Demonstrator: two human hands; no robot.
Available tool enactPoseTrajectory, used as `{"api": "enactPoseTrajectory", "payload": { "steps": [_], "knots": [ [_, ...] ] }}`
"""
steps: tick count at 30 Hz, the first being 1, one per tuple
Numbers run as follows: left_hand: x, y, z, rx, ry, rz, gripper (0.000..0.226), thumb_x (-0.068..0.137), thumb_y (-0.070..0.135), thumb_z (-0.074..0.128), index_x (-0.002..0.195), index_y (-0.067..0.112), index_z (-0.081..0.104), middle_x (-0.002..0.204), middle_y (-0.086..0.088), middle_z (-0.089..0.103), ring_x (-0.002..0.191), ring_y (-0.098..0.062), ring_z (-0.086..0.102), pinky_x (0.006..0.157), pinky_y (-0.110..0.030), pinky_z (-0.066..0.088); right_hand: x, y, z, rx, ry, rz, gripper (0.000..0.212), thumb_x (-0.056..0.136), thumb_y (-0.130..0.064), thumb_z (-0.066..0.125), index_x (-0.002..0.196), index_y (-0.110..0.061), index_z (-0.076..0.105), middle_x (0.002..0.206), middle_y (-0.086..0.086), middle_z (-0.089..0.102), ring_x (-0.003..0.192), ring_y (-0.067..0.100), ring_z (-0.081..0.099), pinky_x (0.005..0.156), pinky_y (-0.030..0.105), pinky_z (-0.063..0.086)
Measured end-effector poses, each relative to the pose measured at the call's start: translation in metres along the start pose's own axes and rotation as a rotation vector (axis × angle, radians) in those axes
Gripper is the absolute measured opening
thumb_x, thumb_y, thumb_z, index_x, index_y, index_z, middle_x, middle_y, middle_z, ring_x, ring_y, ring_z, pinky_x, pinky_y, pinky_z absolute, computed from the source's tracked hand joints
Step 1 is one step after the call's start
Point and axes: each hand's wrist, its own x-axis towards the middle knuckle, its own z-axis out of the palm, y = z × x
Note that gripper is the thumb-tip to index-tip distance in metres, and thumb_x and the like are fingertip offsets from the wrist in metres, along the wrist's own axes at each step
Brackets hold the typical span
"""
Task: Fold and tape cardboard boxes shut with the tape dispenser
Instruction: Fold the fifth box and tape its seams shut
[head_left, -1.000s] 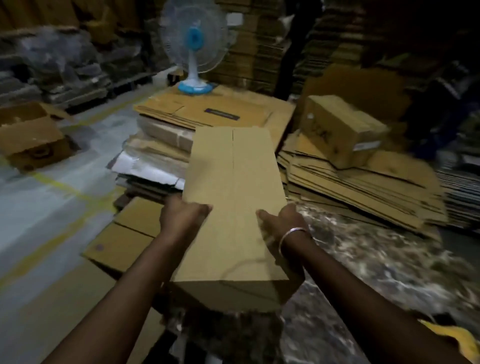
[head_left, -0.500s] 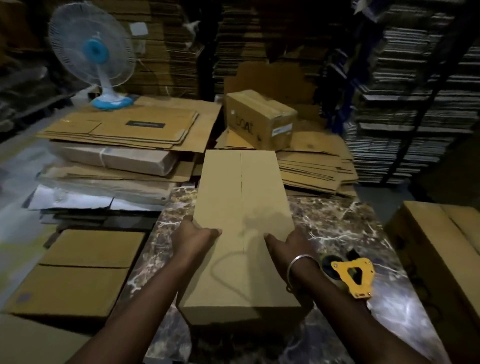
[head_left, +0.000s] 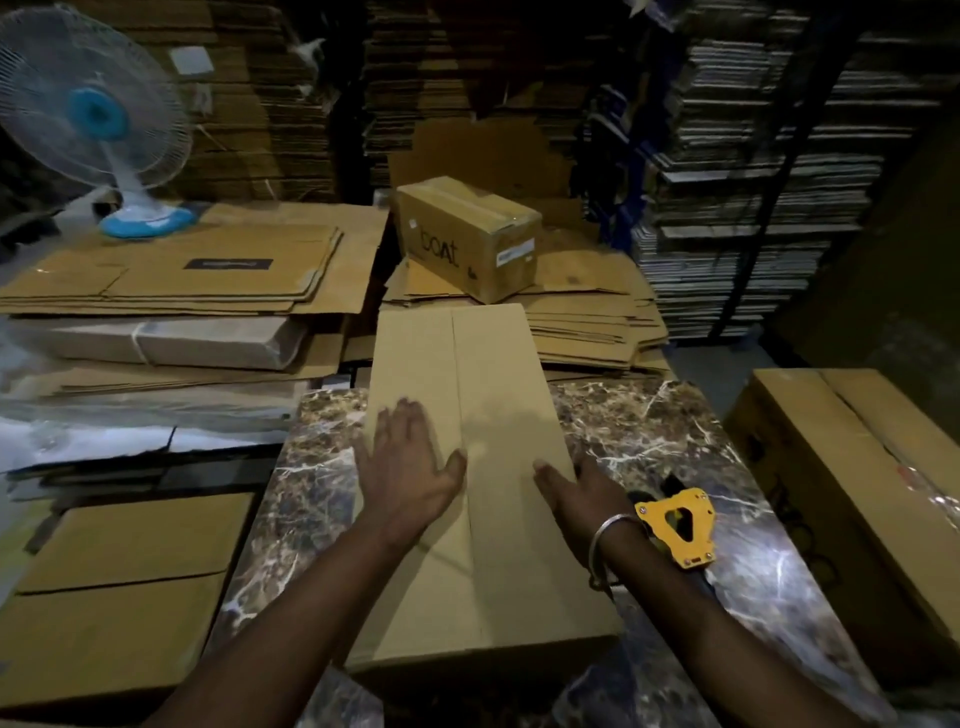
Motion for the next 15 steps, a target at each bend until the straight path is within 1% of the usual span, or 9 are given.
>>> {"api": "enactPoseTrajectory", "payload": {
  "steps": [1, 2, 4, 5, 7, 9, 11, 13, 15],
  "knots": [
    [0.003, 0.004, 0.004, 0.002, -0.03, 0.073, 0.087, 0.094, 0.065, 0.038, 0.16, 0.018, 0.008, 0.168, -0.001, 0.006, 0.154, -0.026, 0.003, 0.121, -0.057, 0.005, 0.004, 0.003, -0.004, 0.057, 0.001, 0.043, 0.07, 0.087, -0.073, 0.05, 0.135, -0.023, 0.057, 0.122, 0.001, 0.068, 0.103, 0.026, 0.064, 0.077, 0.034, 0.049],
    [0.005, 0.008, 0.008, -0.004, -0.072, 0.136, 0.082, 0.096, 0.064, 0.035, 0.16, 0.021, 0.009, 0.168, 0.001, 0.006, 0.154, -0.024, 0.003, 0.121, -0.057, 0.004, 0.011, 0.01, -0.007, 0.134, 0.028, 0.096, 0.059, 0.094, -0.064, 0.047, 0.122, -0.015, 0.065, 0.114, 0.007, 0.069, 0.096, 0.027, 0.064, 0.072, 0.035, 0.046],
    [0.006, 0.01, 0.016, 0.011, -0.135, 0.224, 0.071, 0.1, 0.058, 0.029, 0.16, 0.025, 0.009, 0.168, 0.005, 0.007, 0.154, -0.025, 0.003, 0.121, -0.058, 0.006, 0.022, 0.032, -0.011, 0.168, 0.167, 0.185, 0.046, 0.101, -0.051, 0.045, 0.097, -0.009, 0.063, 0.102, 0.016, 0.067, 0.095, 0.033, 0.061, 0.072, 0.037, 0.043],
    [0.006, 0.011, 0.019, 0.03, -0.146, 0.24, 0.067, 0.102, 0.055, 0.025, 0.16, 0.026, 0.01, 0.168, 0.006, 0.007, 0.154, -0.025, 0.004, 0.121, -0.058, 0.007, 0.025, 0.046, -0.013, 0.109, 0.233, 0.209, 0.041, 0.101, -0.047, 0.047, 0.095, -0.008, 0.06, 0.099, 0.018, 0.064, 0.098, 0.036, 0.06, 0.075, 0.039, 0.044],
    [0.006, 0.011, 0.024, 0.055, -0.131, 0.236, 0.063, 0.102, 0.05, 0.022, 0.16, 0.026, 0.014, 0.168, 0.007, 0.01, 0.154, -0.023, 0.005, 0.121, -0.057, 0.007, 0.034, 0.085, -0.013, -0.101, 0.301, 0.256, 0.038, 0.094, -0.042, 0.057, 0.107, -0.006, 0.062, 0.111, 0.021, 0.063, 0.106, 0.04, 0.059, 0.084, 0.043, 0.05],
    [0.007, 0.011, 0.026, 0.046, -0.128, 0.226, 0.06, 0.104, 0.045, 0.026, 0.16, 0.025, 0.015, 0.167, 0.008, 0.011, 0.155, -0.022, 0.005, 0.122, -0.055, 0.007, 0.042, 0.121, -0.01, -0.269, 0.311, 0.375, 0.049, 0.091, -0.037, 0.063, 0.13, -0.009, 0.054, 0.135, 0.019, 0.052, 0.125, 0.039, 0.05, 0.096, 0.048, 0.045],
    [0.007, 0.012, 0.026, 0.059, -0.14, 0.224, 0.06, 0.105, 0.043, 0.027, 0.16, 0.025, 0.014, 0.168, 0.007, 0.01, 0.155, -0.022, 0.005, 0.122, -0.054, 0.006, 0.046, 0.147, -0.009, -0.38, 0.351, 0.487, 0.049, 0.097, -0.032, 0.057, 0.139, -0.011, 0.044, 0.145, 0.016, 0.04, 0.136, 0.037, 0.038, 0.103, 0.052, 0.04],
    [0.008, 0.012, 0.027, 0.075, -0.147, 0.215, 0.06, 0.105, 0.043, 0.026, 0.16, 0.025, 0.013, 0.168, 0.008, 0.009, 0.155, -0.021, 0.004, 0.122, -0.053, 0.005, 0.049, 0.164, -0.008, -0.448, 0.399, 0.5, 0.055, 0.097, -0.033, 0.055, 0.143, -0.01, 0.035, 0.149, 0.015, 0.034, 0.137, 0.035, 0.034, 0.102, 0.055, 0.04],
    [0.008, 0.011, 0.028, 0.078, -0.145, 0.209, 0.059, 0.105, 0.043, 0.026, 0.16, 0.025, 0.013, 0.168, 0.008, 0.008, 0.155, -0.02, 0.003, 0.122, -0.053, 0.005, 0.051, 0.174, -0.007, -0.45, 0.463, 0.492, 0.068, 0.096, -0.033, 0.059, 0.149, -0.012, 0.023, 0.15, 0.018, 0.03, 0.13, 0.038, 0.041, 0.095, 0.054, 0.043]
  ]
}}
